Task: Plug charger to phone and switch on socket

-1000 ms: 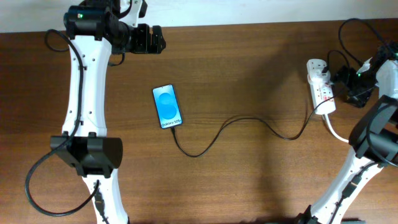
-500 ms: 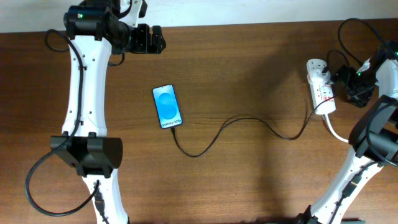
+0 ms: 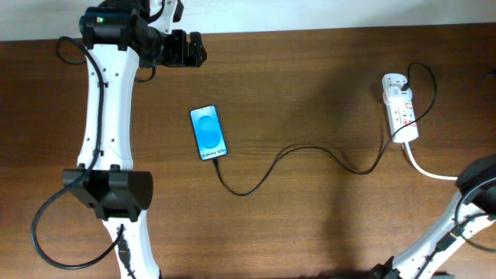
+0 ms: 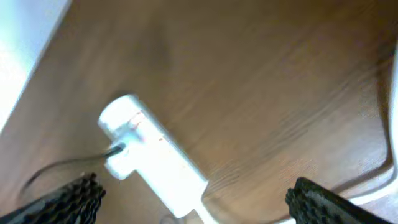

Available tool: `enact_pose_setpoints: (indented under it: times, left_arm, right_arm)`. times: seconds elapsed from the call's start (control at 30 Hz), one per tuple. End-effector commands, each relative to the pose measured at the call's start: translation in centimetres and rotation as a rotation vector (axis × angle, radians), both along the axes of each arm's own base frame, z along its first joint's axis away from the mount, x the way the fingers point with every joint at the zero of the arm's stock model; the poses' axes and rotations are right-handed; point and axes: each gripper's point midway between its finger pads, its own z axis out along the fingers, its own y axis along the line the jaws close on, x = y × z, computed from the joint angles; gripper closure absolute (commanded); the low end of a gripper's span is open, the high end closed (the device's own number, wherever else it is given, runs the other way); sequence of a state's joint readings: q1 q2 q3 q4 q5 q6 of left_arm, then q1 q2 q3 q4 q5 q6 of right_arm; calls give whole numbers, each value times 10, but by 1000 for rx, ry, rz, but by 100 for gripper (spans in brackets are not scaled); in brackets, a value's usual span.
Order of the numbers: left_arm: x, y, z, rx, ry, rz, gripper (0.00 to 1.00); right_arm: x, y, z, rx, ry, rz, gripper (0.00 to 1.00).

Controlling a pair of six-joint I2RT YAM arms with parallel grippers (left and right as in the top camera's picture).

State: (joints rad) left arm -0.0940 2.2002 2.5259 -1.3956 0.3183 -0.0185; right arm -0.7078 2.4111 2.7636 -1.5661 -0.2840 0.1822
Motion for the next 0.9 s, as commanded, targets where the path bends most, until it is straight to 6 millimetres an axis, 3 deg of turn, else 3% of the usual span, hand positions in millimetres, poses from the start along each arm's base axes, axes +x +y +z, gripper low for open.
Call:
enact_pose_setpoints:
  times: [0.0, 0.17, 0.27, 0.4, 0.5, 0.6, 0.7, 0.8, 0.87]
  left_arm:
    - [-1, -1, 8, -8, -23, -17, 1]
    - [-1, -1, 8, -8, -23, -17, 1]
    - [-1, -1, 8, -8, -23, -17, 1]
    - [-1, -1, 8, -8, -23, -17, 1]
    - [-1, -1, 8, -8, -23, -17, 1]
    - [-1, -1, 8, -8, -23, -17, 1]
    - [-1, -1, 8, -8, -23, -17, 1]
    - [-1, -1, 8, -9, -23, -17, 1]
    - [-1, -1, 8, -8, -23, -17, 1]
  right_arm:
    - [8, 60, 86, -66, -186, 190, 0]
    - [11, 132, 148, -130, -316, 340, 0]
    - [6, 199, 188, -209, -395, 502, 0]
    - [-15, 255, 216, -329, -407, 590, 2]
    - [-37, 278, 219, -394, -355, 626, 1]
    - [-71, 300, 207, -391, -282, 684, 2]
    - [-98, 309, 187, -334, -206, 690, 2]
    - [-111, 313, 168, -236, -145, 626, 2]
    - [-115, 331, 154, -81, -113, 587, 2]
